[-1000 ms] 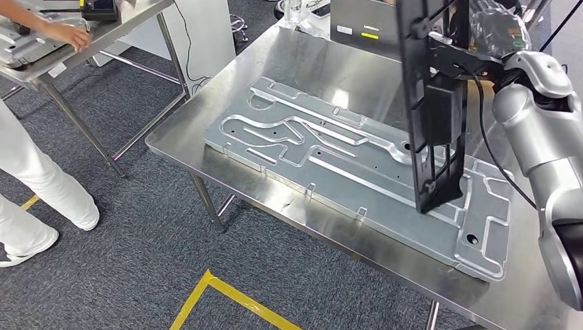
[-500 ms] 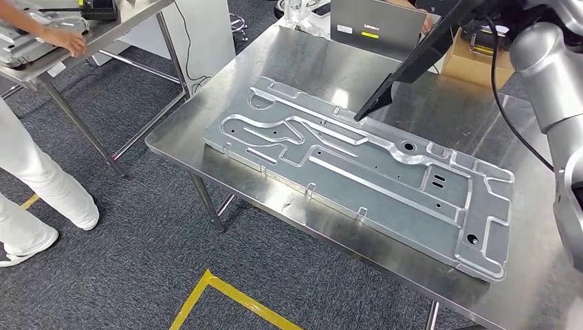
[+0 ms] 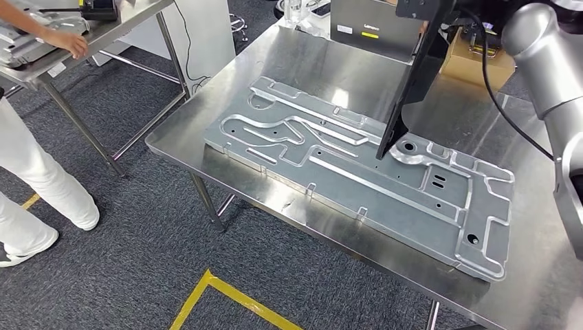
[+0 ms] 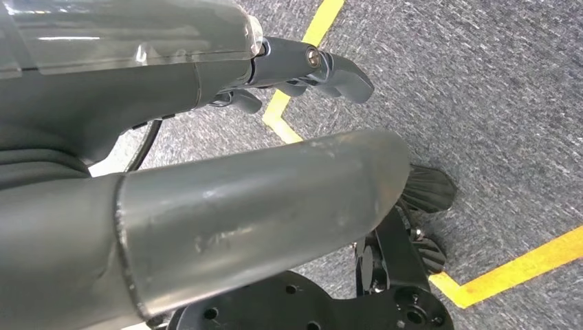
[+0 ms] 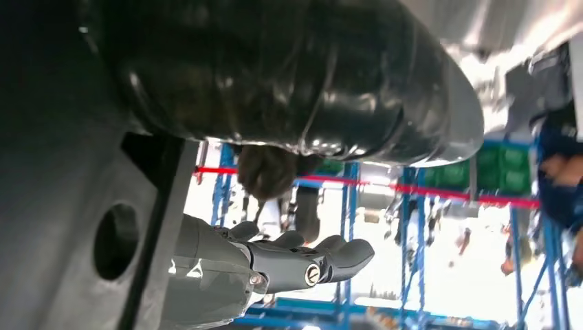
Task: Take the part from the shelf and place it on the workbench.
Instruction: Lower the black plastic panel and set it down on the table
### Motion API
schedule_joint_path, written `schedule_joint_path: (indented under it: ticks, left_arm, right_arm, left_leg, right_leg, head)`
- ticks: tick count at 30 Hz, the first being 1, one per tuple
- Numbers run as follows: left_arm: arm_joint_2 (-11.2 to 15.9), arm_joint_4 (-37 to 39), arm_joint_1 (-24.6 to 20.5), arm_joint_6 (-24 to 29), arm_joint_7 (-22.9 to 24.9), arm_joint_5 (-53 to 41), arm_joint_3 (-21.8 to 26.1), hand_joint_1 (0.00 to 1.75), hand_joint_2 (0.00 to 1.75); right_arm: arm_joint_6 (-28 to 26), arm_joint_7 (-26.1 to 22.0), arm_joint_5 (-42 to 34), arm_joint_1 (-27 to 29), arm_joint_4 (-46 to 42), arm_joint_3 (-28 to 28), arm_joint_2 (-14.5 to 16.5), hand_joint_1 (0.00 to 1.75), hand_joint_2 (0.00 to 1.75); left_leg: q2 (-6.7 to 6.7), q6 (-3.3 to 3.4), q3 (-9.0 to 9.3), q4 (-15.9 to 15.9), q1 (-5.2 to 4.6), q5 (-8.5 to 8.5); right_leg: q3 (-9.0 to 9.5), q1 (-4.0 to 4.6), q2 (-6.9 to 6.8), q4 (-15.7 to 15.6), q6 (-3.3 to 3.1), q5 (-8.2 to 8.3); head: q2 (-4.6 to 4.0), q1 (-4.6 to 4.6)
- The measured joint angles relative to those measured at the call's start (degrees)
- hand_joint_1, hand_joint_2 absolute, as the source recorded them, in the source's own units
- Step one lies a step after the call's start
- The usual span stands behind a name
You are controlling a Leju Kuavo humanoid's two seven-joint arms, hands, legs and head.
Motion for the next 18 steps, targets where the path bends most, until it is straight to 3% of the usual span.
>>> schedule_joint_path:
  ticks: [3, 11, 13, 18]
  left_arm:
    - [0.0, 0.0, 0.1, 0.0, 0.0, 0.9, 0.2, 0.00, 0.00]
    - [0.0, 0.0, 0.2, -0.7, 0.8, 1.8, 0.4, 0.00, 0.00]
    - [0.0, 0.0, 0.2, -0.8, 1.4, 2.0, 0.4, 0.00, 0.00]
    - [0.1, 0.0, 0.1, -0.9, 1.8, 2.0, 0.4, 0.00, 0.00]
  right_arm:
    - [7.0, -1.6, -1.5, -1.7, 2.5, 2.8, 0.5, 0.00, 0.00]
    - [35.4, -4.8, -1.4, -10.2, 9.0, 14.2, 3.9, 0.00, 0.00]
    - [39.1, -6.1, -1.2, -11.7, 10.1, 18.2, 4.6, 0.00, 0.00]
    - [42.1, -8.5, -1.3, -14.0, 11.9, 25.9, 5.6, 0.00, 0.00]
  left_leg:
    - [-0.02, 0.00, -0.03, 0.0, -0.01, 0.00]
    - [0.05, 0.00, -0.10, 0.0, -0.01, 0.00]
    - [0.05, 0.00, -0.10, 0.0, 0.00, 0.00]
    - [0.00, -0.02, -0.10, 0.0, -0.01, 0.02]
  right_leg:
    - [-0.01, -0.01, -0.01, 0.0, 0.00, 0.00]
    - [-0.14, -0.02, 0.06, 0.0, 0.00, 0.00]
    - [-0.14, -0.01, 0.06, 0.0, 0.00, 0.00]
    - [-0.12, 0.00, 0.02, 0.0, 0.00, 0.00]
  head:
    - [0.00, 0.00]
    - [0.00, 0.01]
    - [0.00, 0.00]
    - [0.00, 0.00]
